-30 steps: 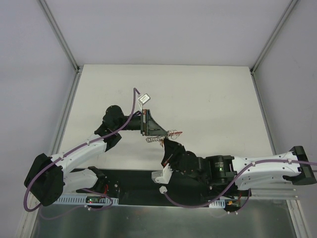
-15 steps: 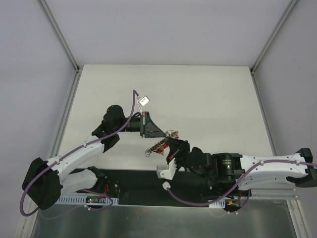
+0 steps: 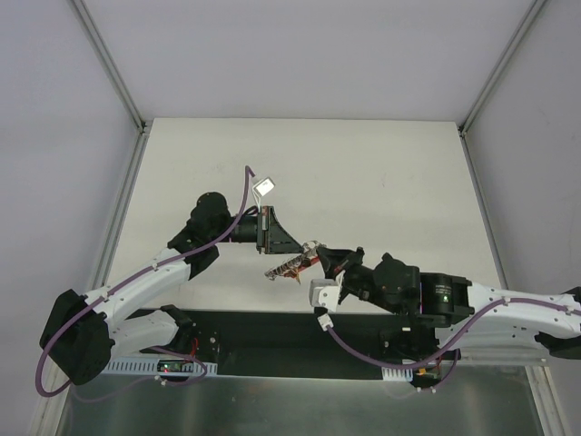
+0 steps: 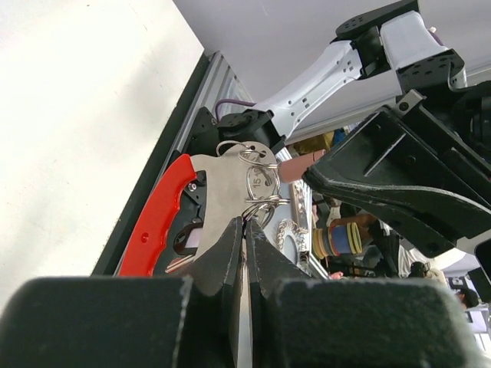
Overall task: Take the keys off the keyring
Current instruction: Adjust the key on the keyring.
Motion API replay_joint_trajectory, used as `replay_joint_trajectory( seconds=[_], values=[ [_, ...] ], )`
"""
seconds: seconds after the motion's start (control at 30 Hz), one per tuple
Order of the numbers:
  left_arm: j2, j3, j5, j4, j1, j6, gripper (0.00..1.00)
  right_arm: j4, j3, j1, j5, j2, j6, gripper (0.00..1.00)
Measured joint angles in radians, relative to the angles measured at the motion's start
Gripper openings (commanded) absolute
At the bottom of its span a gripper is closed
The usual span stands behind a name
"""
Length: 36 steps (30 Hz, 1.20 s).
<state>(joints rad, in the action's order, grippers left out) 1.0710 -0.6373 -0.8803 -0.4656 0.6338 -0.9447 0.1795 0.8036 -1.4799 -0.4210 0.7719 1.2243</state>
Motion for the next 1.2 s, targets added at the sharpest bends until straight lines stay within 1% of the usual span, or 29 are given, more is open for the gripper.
replay_joint_trajectory(
  seconds=[0.03, 0.07, 0.2, 0.23, 0.43, 0.6, 0.87, 1.03, 1.2],
  values=[
    [0.0, 0.0, 0.0, -0.003, 0.0, -0.002, 0.0, 0.0, -0.002, 0.008, 0.013, -0.001, -0.013, 0.05],
    [0.0, 0.0, -0.001, -0.008, 0.0, -0.006, 0.0, -0.003, -0.006, 0.017, 0.027, -0.003, -0.028, 0.12],
    [0.01, 0.0, -0.013, -0.073, 0.0, -0.051, 0.0, -0.01, -0.047, 0.029, 0.076, -0.027, -0.063, 0.15],
    [0.013, 0.0, -0.016, -0.084, 0.0, -0.059, 0.0, -0.007, -0.056, 0.029, 0.091, -0.031, -0.069, 0.18],
    [0.017, 0.0, -0.026, -0.098, -0.001, -0.079, 0.0, -0.017, -0.076, 0.029, 0.138, -0.037, -0.117, 0.3],
    [0.016, 0.0, -0.025, -0.097, -0.001, -0.085, 0.0, -0.059, -0.101, 0.031, 0.145, -0.024, -0.176, 0.31],
    [0.008, 0.005, 0.002, -0.078, -0.008, -0.084, 0.0, -0.153, -0.127, 0.032, 0.08, -0.001, -0.277, 0.33],
    [-0.013, 0.031, 0.035, -0.081, -0.038, -0.098, 0.0, -0.142, -0.105, 0.032, 0.058, 0.018, -0.347, 0.34],
    [-0.028, 0.097, 0.077, -0.156, -0.099, -0.195, 0.0, -0.11, -0.055, 0.031, 0.051, 0.021, -0.437, 0.37]
  ],
)
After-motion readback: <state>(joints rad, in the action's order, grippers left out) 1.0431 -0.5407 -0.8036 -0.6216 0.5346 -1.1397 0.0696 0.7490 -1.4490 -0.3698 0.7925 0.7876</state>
